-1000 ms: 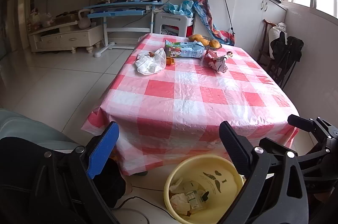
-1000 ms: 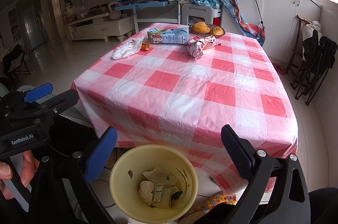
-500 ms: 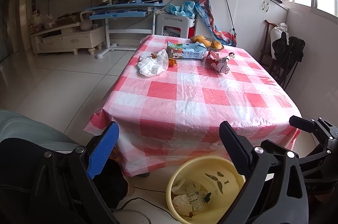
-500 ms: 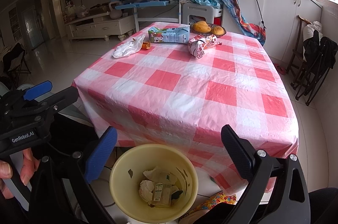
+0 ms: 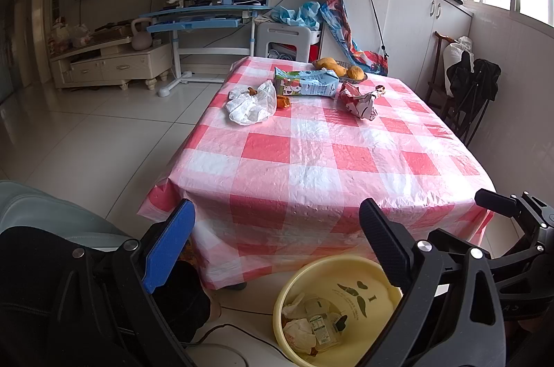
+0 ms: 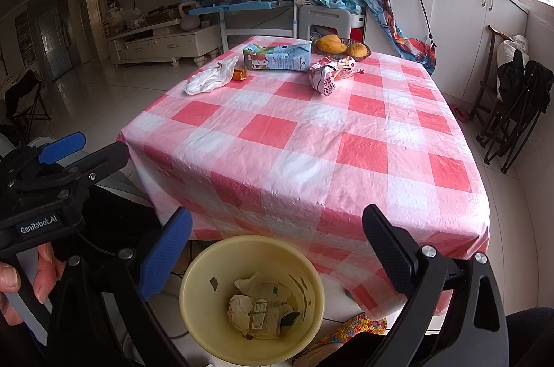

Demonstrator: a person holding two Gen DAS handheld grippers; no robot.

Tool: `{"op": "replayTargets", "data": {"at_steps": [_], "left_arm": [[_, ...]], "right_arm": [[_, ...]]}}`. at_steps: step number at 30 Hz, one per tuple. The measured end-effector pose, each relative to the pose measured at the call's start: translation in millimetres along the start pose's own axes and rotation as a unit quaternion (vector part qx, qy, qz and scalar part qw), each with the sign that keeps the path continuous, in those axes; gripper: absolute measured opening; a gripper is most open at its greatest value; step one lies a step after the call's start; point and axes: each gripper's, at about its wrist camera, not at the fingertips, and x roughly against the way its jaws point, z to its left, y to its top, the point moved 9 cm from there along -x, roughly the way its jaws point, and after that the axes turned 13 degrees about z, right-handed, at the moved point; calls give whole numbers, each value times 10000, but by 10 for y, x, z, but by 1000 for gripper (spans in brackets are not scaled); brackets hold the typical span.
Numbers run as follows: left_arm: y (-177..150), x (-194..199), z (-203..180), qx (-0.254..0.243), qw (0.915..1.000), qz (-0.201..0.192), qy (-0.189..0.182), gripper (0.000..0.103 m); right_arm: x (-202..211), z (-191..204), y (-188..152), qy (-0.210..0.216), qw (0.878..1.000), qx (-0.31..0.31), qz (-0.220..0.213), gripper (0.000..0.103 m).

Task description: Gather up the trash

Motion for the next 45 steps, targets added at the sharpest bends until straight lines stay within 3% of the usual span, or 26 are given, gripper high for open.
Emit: {"op": "replayTargets", "data": {"at_steps": [45], "left_arm": [[-61, -10, 118, -34, 9999, 83, 84, 92]], "right_arm": [[-10, 18, -2, -16, 10000, 17, 19, 94]]}}
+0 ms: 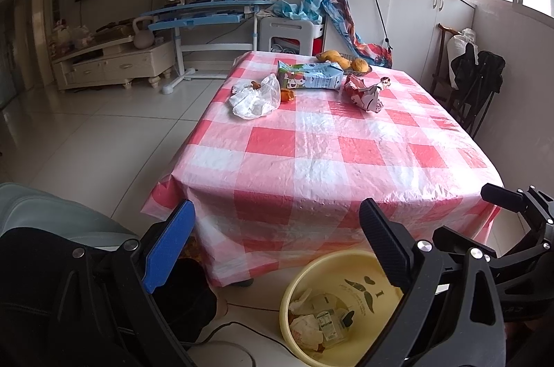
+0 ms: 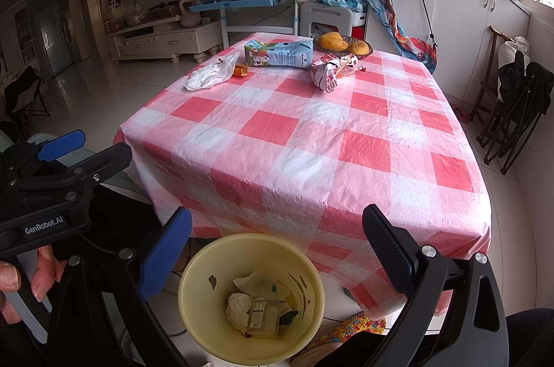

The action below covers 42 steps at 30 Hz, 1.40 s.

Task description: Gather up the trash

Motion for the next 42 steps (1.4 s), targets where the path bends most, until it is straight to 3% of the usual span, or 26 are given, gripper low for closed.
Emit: {"op": "replayTargets", "data": {"at_steps": [42], "left_arm": [[-51, -34, 113, 24, 10000, 70, 37, 92]], "right_arm": [[0, 10, -1, -12, 10000, 11, 7, 94]]}}
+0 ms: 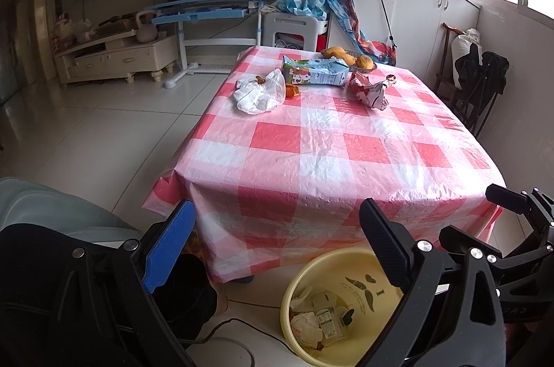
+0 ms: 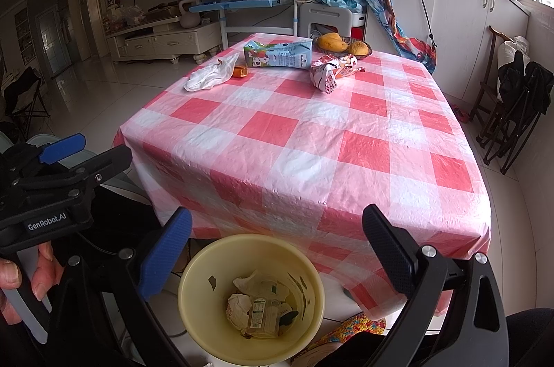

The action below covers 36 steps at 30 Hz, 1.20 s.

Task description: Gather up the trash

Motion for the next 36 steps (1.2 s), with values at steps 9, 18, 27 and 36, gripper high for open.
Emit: {"op": "replayTargets", "data": {"at_steps": [9, 18, 27, 36], "left_arm": [[-20, -5, 57, 9, 10000, -2, 3, 92], [0, -9, 26, 11, 10000, 2, 4, 92], [8, -8, 20, 6, 10000, 5, 5, 92], [14, -9, 16, 13, 10000, 9, 8, 92]], "right_arm": [[-1, 1, 1, -2, 10000, 2, 2, 94], [-2, 2, 1, -3, 10000, 4, 3, 94], [-2, 4, 3, -5, 10000, 8, 5, 94], [-27, 7, -18, -7, 10000, 23, 21, 94]]}}
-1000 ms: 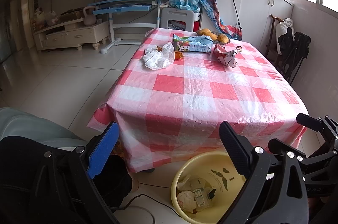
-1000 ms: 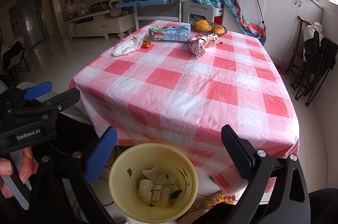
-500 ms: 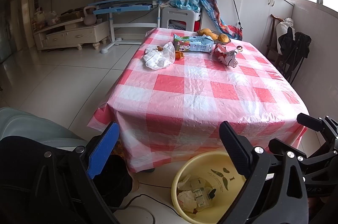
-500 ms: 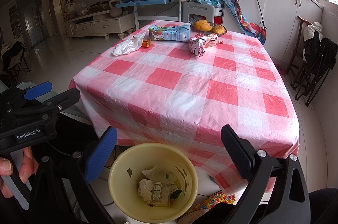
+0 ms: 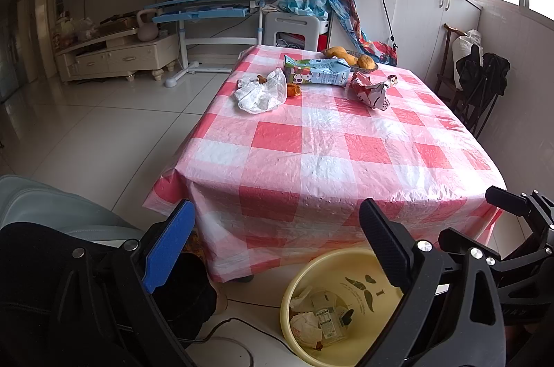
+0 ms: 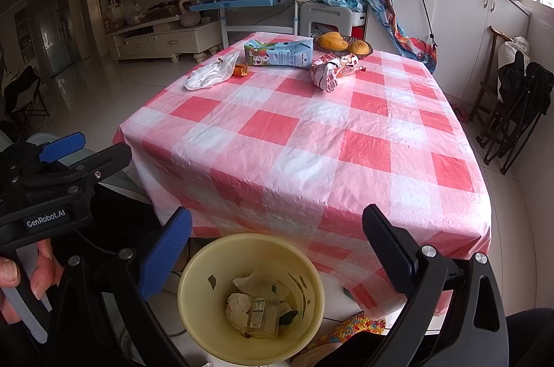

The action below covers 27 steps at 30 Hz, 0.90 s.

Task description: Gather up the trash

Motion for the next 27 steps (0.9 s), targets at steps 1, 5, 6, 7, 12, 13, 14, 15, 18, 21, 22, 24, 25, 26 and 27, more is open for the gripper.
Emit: {"op": "replayTargets", "data": {"at_steps": [1, 5, 6, 7, 12, 13, 14, 15, 18, 21, 22, 24, 25, 26, 27], "left_arm": [[1, 0, 1, 3, 10000, 0, -2, 92], [-9, 4, 29, 0, 10000, 3, -3, 92], [4, 0, -1, 2, 10000, 1, -3, 92], [5, 0, -2, 0, 10000, 2, -3, 92], [8, 0, -4, -4, 10000, 3, -2, 92], [8, 0, -5, -2, 10000, 4, 1, 92], [9, 0, -6, 0, 10000, 6, 1, 92], [2, 3, 15, 2, 10000, 6, 0, 92], [13, 0, -5, 1, 10000, 6, 3, 92], [6, -9, -15, 24, 10000, 11, 29, 92], [-4, -7, 12, 34, 10000, 12, 30, 92], [-9, -17, 0, 50, 10000, 15, 42, 92], [-17, -16, 11, 52, 10000, 17, 46, 92], [-25, -16, 23, 59, 10000, 16, 53, 92], [-27, -10, 25, 67, 10000, 16, 59, 92]], "right_arm": [[-3, -2, -7, 0, 10000, 2, 3, 94], [1, 2, 2, -2, 10000, 2, -1, 94], [0, 0, 0, -1, 10000, 0, -2, 94], [0, 2, 2, -1, 10000, 1, 1, 94], [0, 4, 3, -3, 10000, 5, 2, 94], [0, 4, 3, -3, 10000, 6, 2, 94], [-3, 1, -4, -4, 10000, 9, 3, 94], [-1, 5, 3, -4, 10000, 5, 5, 94], [-1, 2, -2, -6, 10000, 4, 0, 94], [-1, 5, 3, -7, 10000, 3, 3, 94], [0, 7, 6, -5, 10000, 5, 2, 94], [-2, 6, 4, -7, 10000, 5, 2, 94], [-1, 7, 7, -8, 10000, 6, 6, 94], [-3, 4, 1, -9, 10000, 6, 5, 94], [-1, 7, 5, -7, 10000, 6, 3, 94]]}}
